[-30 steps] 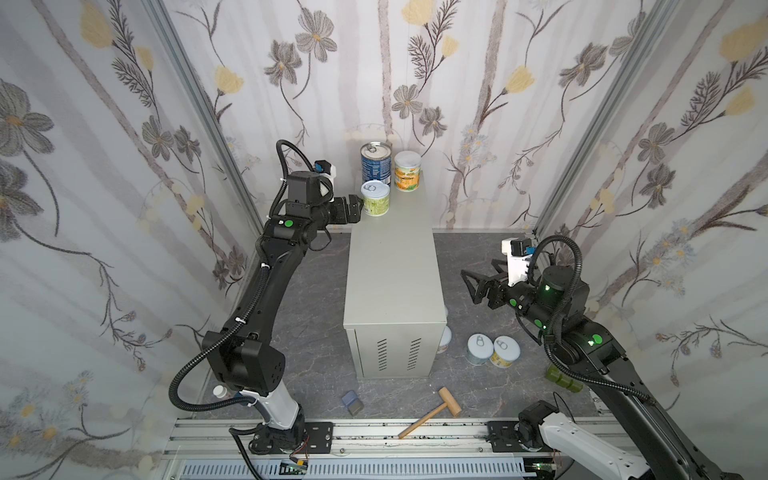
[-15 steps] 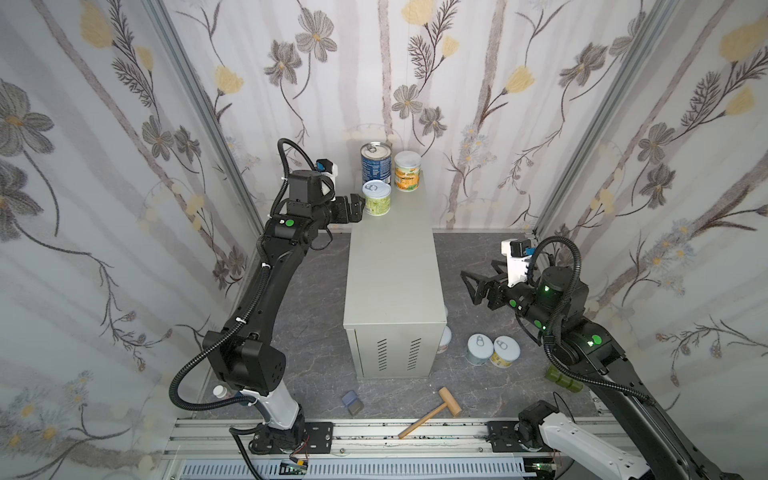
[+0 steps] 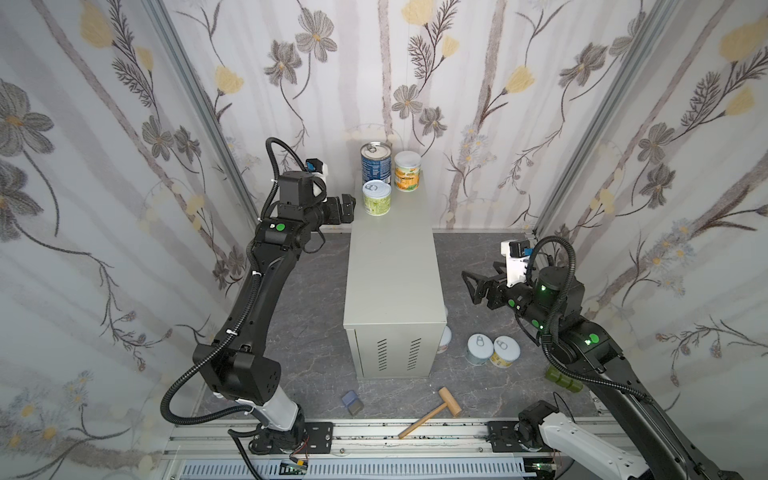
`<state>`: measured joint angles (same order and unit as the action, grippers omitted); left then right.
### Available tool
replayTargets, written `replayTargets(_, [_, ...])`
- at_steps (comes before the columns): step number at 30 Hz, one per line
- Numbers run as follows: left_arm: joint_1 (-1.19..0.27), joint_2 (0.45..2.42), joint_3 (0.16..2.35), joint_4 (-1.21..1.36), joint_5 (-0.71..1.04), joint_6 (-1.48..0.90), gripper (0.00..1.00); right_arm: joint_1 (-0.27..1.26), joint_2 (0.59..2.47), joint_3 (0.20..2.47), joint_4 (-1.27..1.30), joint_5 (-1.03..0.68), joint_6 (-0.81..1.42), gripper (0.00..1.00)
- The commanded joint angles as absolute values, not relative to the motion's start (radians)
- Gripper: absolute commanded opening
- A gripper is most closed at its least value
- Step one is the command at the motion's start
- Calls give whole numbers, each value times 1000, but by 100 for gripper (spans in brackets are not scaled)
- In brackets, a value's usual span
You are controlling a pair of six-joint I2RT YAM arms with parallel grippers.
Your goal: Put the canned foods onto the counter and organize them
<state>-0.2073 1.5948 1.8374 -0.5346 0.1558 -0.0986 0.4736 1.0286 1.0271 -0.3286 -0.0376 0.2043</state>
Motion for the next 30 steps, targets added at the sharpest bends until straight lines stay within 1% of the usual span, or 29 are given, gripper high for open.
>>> replayTargets(1, [-200,1542,1800,-548,115,-84,100,464,1049,1041,-383,29,231,100])
replayTargets(9, [-193,1364,1615,-540,129,-92,100,404,1085,1038,-516,71,298,100])
replayTargets(17, [-190,1170,1414,-494,120,-106,100,402,1150,910,-574,78,387,100])
replayTargets(21, [-189,1126,1354,-469,131,-115,100,403,1188,852,-597,89,453,100])
replayTargets(25, [-181,1112,1336,-460,156,-125,100,409,1187,761,-614,152,534,100])
replayTargets(30, [-153,1101,1319,-440,189,-152,100,438,1233,785,-660,163,555,100])
